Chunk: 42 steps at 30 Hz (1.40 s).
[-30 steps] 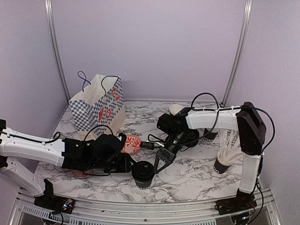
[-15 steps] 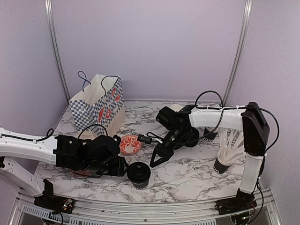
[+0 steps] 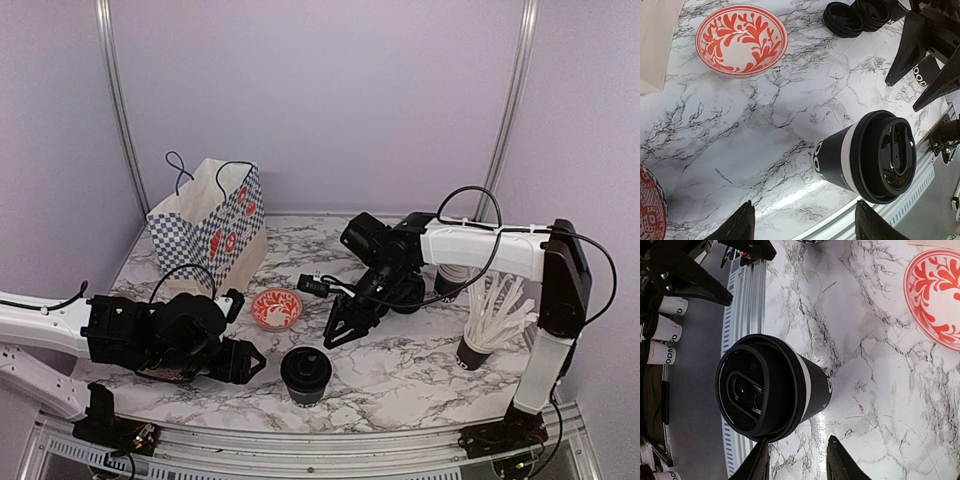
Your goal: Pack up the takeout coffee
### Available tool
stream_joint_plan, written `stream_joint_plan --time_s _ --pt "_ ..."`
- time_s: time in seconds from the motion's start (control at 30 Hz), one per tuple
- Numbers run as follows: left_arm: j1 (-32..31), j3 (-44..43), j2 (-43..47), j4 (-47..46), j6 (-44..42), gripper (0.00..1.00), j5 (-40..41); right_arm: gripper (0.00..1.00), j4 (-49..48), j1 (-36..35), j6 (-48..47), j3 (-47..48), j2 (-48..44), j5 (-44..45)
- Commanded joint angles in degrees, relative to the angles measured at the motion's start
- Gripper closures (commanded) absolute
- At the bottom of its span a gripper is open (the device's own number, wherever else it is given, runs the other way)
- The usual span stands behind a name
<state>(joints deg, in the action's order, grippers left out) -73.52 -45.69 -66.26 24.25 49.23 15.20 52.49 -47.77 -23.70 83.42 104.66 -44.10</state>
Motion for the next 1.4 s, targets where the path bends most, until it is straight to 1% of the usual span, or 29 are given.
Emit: stream_joint_plan --time_s 0.0,0.13,0.2,0.27,0.43,0.57,0.83,0.93,1.07,1.37 --pt "-1.2 3.4 2.9 -5.5 7.2 0.33 -0.4 0.64 -0.5 0.2 -1.4 0.1 -1.1 0.0" --pt "-2.6 6.5 4.6 -12.0 17.9 0.42 0.9 0.69 -2.7 1.9 1.6 0.8 0.3 0.3" --pt "-2.7 7.7 4.1 -14.9 20.0 0.47 0.6 0.72 -3.0 3.2 2.9 1.6 2.0 -0.7" --pt "-3.0 8.5 3.3 -18.0 20.9 0.49 0.0 0.73 -2.8 4.0 3.3 1.8 3.2 -3.2" --pt "-3.2 8.6 0.6 -21.5 21.2 0.55 -1.6 0.72 -2.5 3.7 3.4 1.3 4.6 -6.4" --pt "-3.2 8.5 -1.8 -23.6 20.9 0.57 -3.2 0.71 -2.5 3.1 3.7 1.3 5.2 -8.5" --pt "-3.2 8.9 -3.5 -23.7 20.9 0.63 -4.7 0.69 -2.2 1.1 3.2 1.7 6.2 -10.3" --pt "-3.2 9.3 -3.5 -25.5 20.6 0.64 -4.7 0.69 -2.0 0.6 3.1 1.7 6.7 -10.9" --pt "-3.0 9.2 -3.9 -25.3 20.2 0.65 -4.7 0.69 -1.6 0.4 3.1 1.6 6.9 -11.2" --pt "-2.5 8.8 -7.1 -25.2 20.2 0.66 -7.7 0.69 -1.8 0.3 3.1 0.6 7.6 -11.6"
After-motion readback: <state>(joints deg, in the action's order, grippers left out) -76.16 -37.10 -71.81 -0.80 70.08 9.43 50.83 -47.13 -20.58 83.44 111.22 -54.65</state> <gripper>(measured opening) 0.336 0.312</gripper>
